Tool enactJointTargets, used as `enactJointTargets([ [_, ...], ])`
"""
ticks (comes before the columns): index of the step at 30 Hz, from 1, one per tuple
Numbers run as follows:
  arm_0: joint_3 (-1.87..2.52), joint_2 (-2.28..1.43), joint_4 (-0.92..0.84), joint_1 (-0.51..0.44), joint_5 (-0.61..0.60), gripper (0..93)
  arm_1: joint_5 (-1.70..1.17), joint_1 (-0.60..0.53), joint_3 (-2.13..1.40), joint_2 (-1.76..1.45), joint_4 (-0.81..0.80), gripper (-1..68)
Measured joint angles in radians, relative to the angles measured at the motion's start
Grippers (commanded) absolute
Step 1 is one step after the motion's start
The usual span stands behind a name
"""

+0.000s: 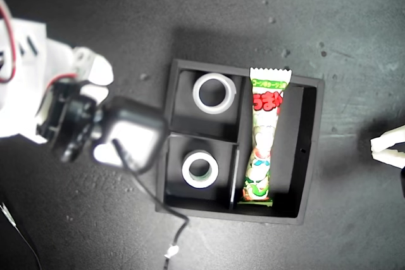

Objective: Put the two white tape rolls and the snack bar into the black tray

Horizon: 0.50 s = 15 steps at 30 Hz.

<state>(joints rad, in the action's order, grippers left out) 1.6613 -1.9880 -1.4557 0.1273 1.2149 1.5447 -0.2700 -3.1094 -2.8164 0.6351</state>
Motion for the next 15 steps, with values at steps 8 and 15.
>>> enactJointTargets([
  [8, 0.686, -0.402, 0.325, -0.078, 0.075, 0.0, -0.038, 0.035, 0.000, -0.006, 0.107, 3.0],
  [15, 0.971, -0.548, 0.449, -0.138, 0.140, 0.0, 0.029, 0.146, -0.003, -0.023, 0.189, -0.6],
])
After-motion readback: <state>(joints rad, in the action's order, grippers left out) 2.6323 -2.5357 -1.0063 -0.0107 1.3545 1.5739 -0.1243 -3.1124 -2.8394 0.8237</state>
